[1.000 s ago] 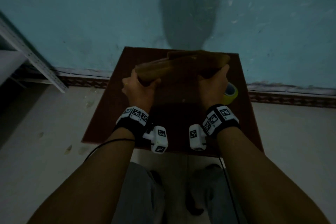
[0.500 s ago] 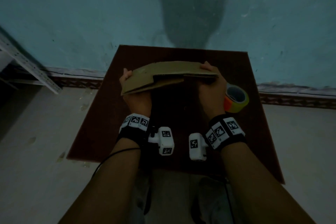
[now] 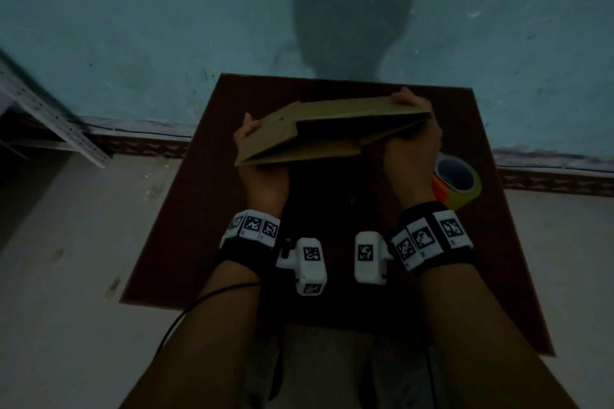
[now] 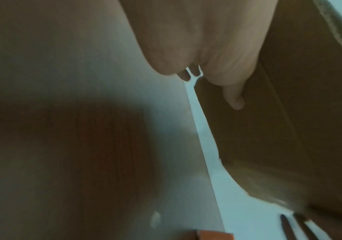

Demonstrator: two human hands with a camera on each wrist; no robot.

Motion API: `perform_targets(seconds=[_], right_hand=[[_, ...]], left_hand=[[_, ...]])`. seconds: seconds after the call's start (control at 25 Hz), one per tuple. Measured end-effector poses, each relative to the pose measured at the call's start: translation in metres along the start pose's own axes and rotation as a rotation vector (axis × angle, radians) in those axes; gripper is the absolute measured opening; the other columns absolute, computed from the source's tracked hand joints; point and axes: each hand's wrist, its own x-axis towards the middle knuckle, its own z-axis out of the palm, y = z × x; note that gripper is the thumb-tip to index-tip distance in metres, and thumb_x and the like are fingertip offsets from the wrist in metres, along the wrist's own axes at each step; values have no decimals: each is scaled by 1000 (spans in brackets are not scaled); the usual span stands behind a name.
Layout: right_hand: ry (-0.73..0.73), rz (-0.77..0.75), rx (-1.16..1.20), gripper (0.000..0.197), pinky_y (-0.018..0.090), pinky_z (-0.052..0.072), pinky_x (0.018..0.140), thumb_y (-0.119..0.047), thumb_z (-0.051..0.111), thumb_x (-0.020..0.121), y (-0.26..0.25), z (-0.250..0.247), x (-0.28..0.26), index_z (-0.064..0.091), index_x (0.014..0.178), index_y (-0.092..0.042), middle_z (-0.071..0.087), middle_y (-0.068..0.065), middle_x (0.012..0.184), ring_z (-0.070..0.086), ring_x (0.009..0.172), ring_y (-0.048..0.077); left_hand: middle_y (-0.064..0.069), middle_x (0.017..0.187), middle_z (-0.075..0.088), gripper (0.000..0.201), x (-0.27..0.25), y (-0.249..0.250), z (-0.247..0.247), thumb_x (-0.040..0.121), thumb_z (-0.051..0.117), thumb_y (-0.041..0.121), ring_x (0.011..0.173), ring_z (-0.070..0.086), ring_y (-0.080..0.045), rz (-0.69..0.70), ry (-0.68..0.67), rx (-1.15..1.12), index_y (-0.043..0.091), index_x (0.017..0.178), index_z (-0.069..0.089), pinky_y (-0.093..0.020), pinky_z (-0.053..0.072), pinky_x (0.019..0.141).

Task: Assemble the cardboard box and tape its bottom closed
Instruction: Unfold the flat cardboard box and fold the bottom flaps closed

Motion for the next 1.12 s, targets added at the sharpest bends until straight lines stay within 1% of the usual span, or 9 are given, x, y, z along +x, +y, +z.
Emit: perform_targets(seconds=[0.08, 0.2, 0.36, 0.48, 0.56, 0.64, 0.8, 0.96, 1.12], right_hand=[[-12, -45, -19, 33, 22, 53, 105, 3, 64, 98, -9, -4, 1, 67, 129, -8, 70, 5, 131, 66, 120, -1], [-130, 5, -51, 35, 9, 55, 87, 5, 62, 100, -19, -3, -1, 67, 130, -13, 69, -16, 112, 66, 100, -19], [-361, 202, 49, 27, 22, 59, 90, -15, 58, 107, -31, 11, -19, 73, 130, -17, 77, -7, 116, 74, 106, 0], [-450, 226, 157, 30, 32, 59, 98, -27, 53, 111, -39, 22, -27, 72, 133, -21, 76, -1, 127, 73, 117, 11], [-526, 235, 178, 41, 36, 55, 106, -39, 52, 111, -40, 24, -27, 61, 149, -27, 68, -3, 143, 67, 130, 12], [-615, 249, 164, 57, 38, 52, 109, -51, 53, 108, -37, 23, -27, 44, 162, -36, 58, -6, 156, 60, 138, 13], [-633, 307, 182, 81, 36, 51, 106, -58, 63, 98, -36, 21, -29, 28, 168, -38, 51, -4, 162, 59, 136, 12], [-630, 325, 195, 102, 51, 50, 114, -68, 75, 80, -31, 18, -31, 29, 167, -39, 51, -2, 161, 58, 140, 19], [-600, 298, 208, 114, 56, 48, 116, -75, 80, 70, -32, 17, -32, 32, 166, -37, 50, 0, 161, 56, 142, 24]], left_hand=[[-12, 147, 58, 40, -3, 8, -1, 97, 74, 19, 124, 64, -12, -41, -92, 148, 24, 132, 55, -30, 55, 105], [3, 135, 67, 35, -4, 26, 3, 90, 83, 34, 123, 65, -10, -133, -129, 127, 28, 118, 62, -14, 55, 92], [0, 141, 65, 20, -8, 42, 14, 101, 70, 36, 127, 65, -17, -178, -260, 82, 23, 116, 67, -39, 56, 106], [-3, 122, 72, 23, -15, 51, 20, 105, 62, 41, 110, 72, -17, -150, -279, 64, 24, 121, 64, -40, 60, 93], [-1, 129, 68, 45, -15, 59, 18, 102, 58, 54, 114, 71, -14, -157, -347, 2, 23, 135, 56, -35, 58, 93], [1, 144, 60, 87, -11, 61, 11, 87, 61, 76, 124, 67, -8, -145, -471, -46, 24, 154, 42, -30, 58, 98], [-1, 158, 40, 149, -6, 56, 4, 57, 72, 91, 128, 58, 1, -76, -595, 10, 19, 169, 7, -14, 55, 93], [-15, 172, 26, 159, 0, 44, 0, 56, 83, 82, 152, 43, -26, -85, -697, -5, 23, 169, -11, -45, 51, 114], [-13, 171, 26, 158, 0, 37, -5, 55, 86, 81, 153, 41, -25, -74, -659, 82, 28, 168, -10, -53, 48, 116]])
